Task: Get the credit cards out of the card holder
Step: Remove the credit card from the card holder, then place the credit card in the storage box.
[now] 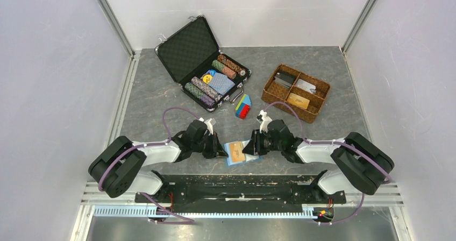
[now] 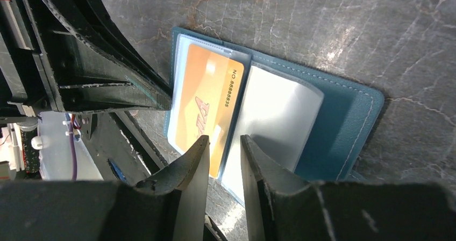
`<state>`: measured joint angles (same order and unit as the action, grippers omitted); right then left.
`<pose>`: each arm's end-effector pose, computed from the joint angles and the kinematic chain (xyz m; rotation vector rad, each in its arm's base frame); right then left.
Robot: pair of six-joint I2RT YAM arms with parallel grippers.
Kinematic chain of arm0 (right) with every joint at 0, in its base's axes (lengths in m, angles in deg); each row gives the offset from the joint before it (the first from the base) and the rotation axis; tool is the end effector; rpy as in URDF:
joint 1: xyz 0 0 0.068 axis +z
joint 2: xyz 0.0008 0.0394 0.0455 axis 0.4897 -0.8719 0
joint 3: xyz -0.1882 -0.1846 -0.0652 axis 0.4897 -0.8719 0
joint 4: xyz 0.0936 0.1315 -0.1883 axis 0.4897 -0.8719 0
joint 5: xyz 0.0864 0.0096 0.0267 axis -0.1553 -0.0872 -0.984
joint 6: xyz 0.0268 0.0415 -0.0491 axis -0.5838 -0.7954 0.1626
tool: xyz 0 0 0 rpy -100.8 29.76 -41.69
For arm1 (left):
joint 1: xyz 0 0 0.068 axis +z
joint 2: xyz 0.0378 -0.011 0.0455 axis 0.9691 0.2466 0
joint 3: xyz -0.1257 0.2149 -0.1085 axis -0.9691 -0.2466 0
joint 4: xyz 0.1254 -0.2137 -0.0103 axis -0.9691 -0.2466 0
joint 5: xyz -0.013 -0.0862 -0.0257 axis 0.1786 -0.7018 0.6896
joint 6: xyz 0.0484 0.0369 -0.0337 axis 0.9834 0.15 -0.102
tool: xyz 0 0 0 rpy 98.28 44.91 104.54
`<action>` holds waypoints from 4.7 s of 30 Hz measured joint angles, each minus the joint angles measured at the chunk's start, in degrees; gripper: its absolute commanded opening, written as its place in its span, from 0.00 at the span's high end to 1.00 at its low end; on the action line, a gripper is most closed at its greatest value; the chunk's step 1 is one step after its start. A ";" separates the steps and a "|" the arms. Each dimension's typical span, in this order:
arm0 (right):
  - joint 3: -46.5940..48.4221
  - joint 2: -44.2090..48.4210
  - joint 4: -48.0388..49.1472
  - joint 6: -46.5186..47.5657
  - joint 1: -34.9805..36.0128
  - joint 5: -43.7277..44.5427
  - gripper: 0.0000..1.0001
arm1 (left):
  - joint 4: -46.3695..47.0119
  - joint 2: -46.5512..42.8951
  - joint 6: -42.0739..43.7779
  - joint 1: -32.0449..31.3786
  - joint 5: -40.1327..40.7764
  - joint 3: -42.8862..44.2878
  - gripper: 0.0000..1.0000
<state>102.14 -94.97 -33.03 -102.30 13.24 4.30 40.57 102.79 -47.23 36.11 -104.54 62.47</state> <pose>0.1699 0.1821 0.1290 -0.3022 2.3933 1.1104 0.1629 -0.1630 0.1179 0.0062 2.6420 -1.1161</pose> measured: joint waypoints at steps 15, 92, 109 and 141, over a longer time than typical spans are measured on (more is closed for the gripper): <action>-1.20 -3.74 5.99 -1.60 -0.04 -2.54 0.70 | 0.02 0.00 -0.02 0.00 0.00 0.00 0.79; -6.56 23.54 7.32 0.66 -9.29 -35.30 1.00 | -25.57 -15.08 11.15 0.00 -15.98 21.27 0.41; -7.02 20.74 14.62 -3.78 -7.06 -35.80 0.95 | -21.05 -10.36 11.69 0.00 -26.21 21.22 0.98; -8.70 30.29 13.11 -13.44 -9.42 -13.75 0.38 | 8.83 -17.27 -15.19 0.00 -2.32 9.18 0.98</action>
<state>93.44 -64.67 -19.92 -115.74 3.82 -9.44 49.40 85.52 -62.42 36.11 -106.85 71.65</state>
